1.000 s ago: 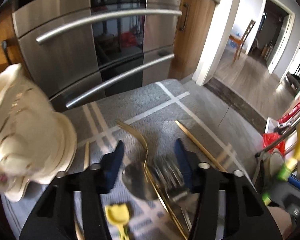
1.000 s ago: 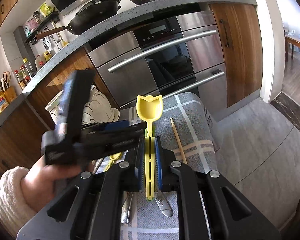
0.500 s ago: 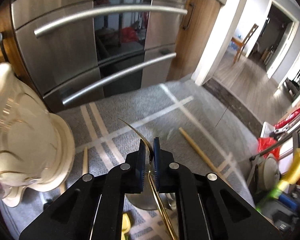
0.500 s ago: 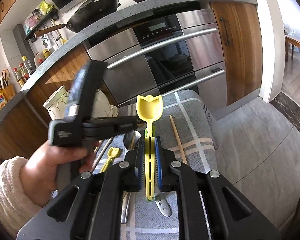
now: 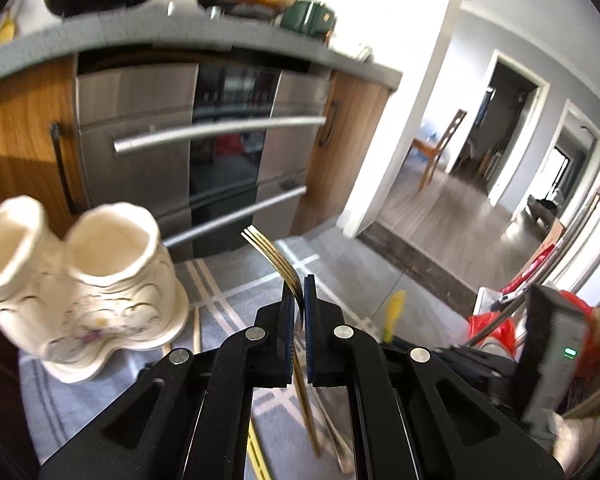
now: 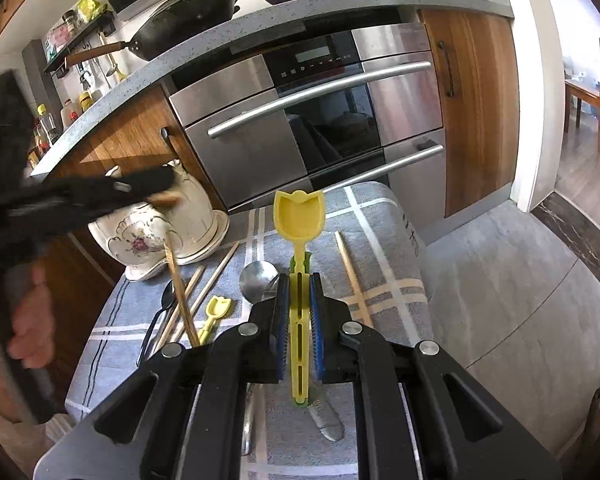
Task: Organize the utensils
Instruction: 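Carry the gold fork and yellow spatula up over the ceramic holder with both grippers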
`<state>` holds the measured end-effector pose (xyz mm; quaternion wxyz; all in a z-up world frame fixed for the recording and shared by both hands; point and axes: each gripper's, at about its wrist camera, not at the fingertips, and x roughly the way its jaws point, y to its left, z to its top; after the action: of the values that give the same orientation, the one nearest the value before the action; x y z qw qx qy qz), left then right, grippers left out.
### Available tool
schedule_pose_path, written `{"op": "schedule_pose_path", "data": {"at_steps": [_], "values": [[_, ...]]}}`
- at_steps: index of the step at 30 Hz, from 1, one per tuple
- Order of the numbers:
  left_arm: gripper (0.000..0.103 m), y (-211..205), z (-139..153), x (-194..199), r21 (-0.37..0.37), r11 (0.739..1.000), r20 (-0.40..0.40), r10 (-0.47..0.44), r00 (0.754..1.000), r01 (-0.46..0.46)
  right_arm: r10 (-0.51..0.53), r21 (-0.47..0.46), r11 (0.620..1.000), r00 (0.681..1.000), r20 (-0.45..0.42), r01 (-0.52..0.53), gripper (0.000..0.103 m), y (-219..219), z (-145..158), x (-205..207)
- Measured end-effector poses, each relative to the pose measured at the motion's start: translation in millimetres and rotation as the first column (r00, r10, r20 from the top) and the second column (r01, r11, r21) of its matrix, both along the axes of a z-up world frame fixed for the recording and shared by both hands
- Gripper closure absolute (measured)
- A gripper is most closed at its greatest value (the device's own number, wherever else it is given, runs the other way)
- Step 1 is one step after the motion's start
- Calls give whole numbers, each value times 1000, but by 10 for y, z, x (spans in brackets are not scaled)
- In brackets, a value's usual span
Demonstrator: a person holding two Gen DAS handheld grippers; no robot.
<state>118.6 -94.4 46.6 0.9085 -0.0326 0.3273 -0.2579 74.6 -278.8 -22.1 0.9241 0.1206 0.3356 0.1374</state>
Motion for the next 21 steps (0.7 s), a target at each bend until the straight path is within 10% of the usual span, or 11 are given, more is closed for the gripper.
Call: {"op": "schedule_pose_path", "data": {"at_steps": [12, 21], "values": [[100, 432, 592, -614, -88, 995, 172, -27, 985, 43, 12, 4, 1000, 998, 60, -12, 93, 238, 204, 33], [100, 793, 1153, -671, -95, 995, 306, 37, 951, -9, 66, -23, 998, 973, 221, -63, 93, 694, 905, 355]]}}
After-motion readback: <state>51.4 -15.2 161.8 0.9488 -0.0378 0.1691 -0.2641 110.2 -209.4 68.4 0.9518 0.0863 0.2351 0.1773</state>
